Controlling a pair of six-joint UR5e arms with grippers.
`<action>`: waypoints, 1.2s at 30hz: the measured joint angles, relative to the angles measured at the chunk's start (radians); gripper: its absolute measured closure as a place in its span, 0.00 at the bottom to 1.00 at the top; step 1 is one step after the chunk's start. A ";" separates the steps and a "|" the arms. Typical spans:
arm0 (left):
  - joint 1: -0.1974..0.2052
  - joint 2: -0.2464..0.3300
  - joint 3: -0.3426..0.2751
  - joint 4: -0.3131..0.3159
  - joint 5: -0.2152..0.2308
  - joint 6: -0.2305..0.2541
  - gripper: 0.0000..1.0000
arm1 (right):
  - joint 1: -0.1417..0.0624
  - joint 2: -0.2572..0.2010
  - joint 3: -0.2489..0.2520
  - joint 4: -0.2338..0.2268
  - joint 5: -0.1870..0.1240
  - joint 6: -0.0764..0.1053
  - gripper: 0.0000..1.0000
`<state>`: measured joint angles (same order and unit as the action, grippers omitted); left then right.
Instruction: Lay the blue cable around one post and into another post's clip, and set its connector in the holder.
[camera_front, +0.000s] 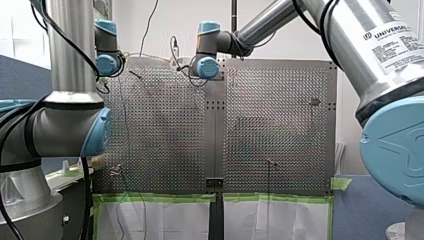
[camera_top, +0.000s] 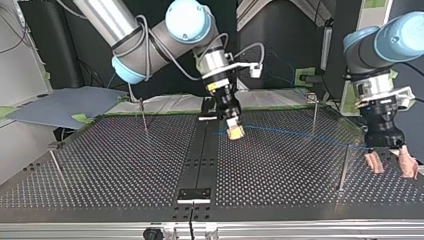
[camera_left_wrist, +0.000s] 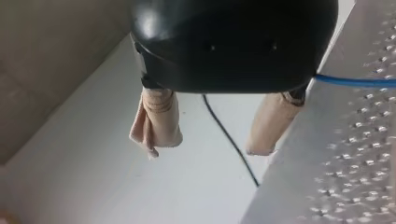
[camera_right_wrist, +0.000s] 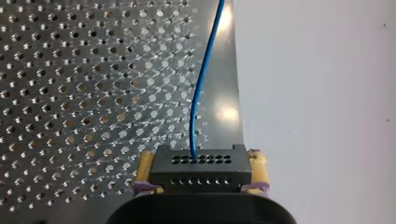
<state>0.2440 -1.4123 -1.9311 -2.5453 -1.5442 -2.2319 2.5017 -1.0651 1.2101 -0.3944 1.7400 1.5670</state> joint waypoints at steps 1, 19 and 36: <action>0.003 -0.002 0.004 0.004 0.000 -0.003 0.00 | 0.000 0.002 -0.003 0.000 0.000 0.000 1.00; 0.053 -0.116 0.103 0.016 0.039 -0.025 0.00 | 0.003 0.060 -0.126 0.046 -0.008 -0.002 1.00; 0.108 -0.235 0.121 0.044 0.118 -0.013 0.00 | 0.003 0.113 -0.169 0.049 0.004 -0.003 1.00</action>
<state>0.3519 -1.6471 -1.8096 -2.5017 -1.4264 -2.2447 2.5043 -0.9522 1.0416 -0.3458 1.7442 1.5640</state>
